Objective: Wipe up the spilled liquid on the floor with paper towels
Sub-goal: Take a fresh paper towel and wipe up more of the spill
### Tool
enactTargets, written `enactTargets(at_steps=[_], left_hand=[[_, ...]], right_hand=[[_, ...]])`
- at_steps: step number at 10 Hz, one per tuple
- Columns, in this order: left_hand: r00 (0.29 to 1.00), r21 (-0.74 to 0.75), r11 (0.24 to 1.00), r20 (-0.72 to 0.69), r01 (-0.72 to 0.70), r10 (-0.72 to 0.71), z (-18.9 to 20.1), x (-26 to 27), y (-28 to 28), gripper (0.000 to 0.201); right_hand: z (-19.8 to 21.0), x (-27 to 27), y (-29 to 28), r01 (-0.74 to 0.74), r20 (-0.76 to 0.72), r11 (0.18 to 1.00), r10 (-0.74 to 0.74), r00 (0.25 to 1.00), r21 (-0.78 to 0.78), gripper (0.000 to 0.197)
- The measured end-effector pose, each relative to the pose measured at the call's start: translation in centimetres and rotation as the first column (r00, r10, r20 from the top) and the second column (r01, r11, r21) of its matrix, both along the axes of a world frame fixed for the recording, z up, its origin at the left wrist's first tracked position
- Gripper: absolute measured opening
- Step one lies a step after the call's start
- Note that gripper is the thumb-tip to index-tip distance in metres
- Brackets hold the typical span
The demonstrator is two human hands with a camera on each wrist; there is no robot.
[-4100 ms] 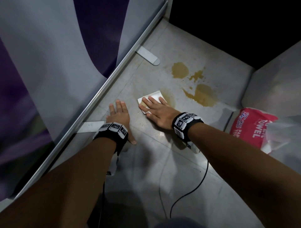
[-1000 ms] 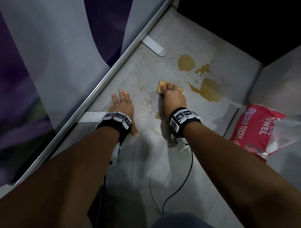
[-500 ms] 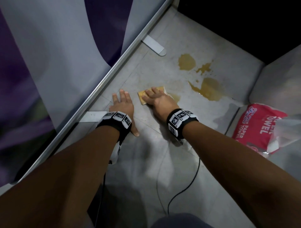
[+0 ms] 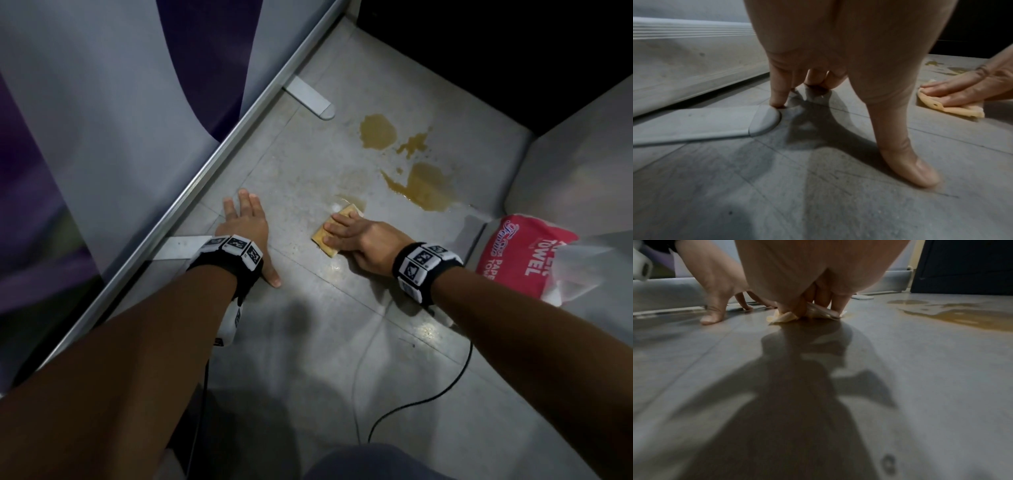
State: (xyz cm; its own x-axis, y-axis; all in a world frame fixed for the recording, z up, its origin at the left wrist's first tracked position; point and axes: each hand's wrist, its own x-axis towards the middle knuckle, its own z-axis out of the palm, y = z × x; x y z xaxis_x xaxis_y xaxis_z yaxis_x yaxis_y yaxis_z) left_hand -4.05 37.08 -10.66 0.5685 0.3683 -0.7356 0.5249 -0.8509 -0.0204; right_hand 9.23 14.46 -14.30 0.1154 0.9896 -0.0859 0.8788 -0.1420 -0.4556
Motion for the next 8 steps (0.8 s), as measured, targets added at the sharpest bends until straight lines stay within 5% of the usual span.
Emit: enactTargets(at_steps=[1, 4, 6, 8], left_hand=[[1.000, 0.001, 1.000, 0.000, 0.001, -0.001, 0.1, 0.1, -0.1, 0.177], [1.000, -0.002, 1.000, -0.014, -0.008, 0.008, 0.4, 0.3, -0.3, 0.176], [1.000, -0.001, 1.000, -0.013, 0.002, -0.002, 0.4, 0.3, -0.3, 0.176], [1.000, 0.004, 1.000, -0.009, -0.002, 0.002, 0.4, 0.2, -0.2, 0.175]], right_hand=[[0.1, -0.7, -0.9, 0.044, 0.004, 0.999, -0.044, 0.999, -0.004, 0.041], [2.4, 1.3, 1.5, 0.551, -0.103, 0.822, -0.541, 0.834, 0.145, 0.051], [-0.2, 1.1, 3.9, 0.590, 0.069, 0.806, -0.586, 0.807, -0.049, 0.030], [-1.9, -2.7, 2.8, 0.607, 0.150, 0.793, -0.595, 0.790, -0.047, 0.040]])
